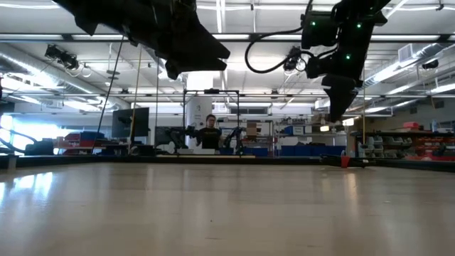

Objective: Pick and place USB-C Cables
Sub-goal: Put the black USB cable into the blue bin

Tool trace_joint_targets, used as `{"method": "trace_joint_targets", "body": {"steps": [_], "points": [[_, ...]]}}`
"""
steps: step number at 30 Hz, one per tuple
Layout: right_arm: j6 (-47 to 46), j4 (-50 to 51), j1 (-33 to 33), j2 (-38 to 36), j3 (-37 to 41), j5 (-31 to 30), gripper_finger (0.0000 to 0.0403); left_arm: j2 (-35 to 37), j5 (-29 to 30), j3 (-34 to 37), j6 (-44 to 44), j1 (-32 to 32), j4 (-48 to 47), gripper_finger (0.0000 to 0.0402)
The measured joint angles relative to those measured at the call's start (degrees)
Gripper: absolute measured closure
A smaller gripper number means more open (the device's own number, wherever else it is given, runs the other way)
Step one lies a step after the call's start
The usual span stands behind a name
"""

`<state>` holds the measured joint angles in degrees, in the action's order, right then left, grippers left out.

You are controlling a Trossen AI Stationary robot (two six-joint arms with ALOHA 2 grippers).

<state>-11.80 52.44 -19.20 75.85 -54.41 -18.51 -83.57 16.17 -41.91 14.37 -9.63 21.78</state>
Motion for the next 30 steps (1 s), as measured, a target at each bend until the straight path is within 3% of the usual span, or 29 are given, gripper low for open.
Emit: {"method": "trace_joint_targets", "body": {"steps": [10, 19, 30], "points": [[3.8, 1.3, -4.9, 0.0, 0.0, 1.1, 0.0215, 0.0, 0.1, 0.0, -0.2, 1.4, 0.1, 0.0230], [6.7, 1.8, -8.5, 0.0, 0.0, 7.7, 0.0216, 0.0, 0.0, 0.0, -0.7, 2.7, 0.2, 0.0230], [11.0, 5.5, -12.5, 0.0, 0.0, 8.2, 0.0216, 0.0, -1.2, 0.0, -0.6, 3.5, 0.2, 0.0230]]}}
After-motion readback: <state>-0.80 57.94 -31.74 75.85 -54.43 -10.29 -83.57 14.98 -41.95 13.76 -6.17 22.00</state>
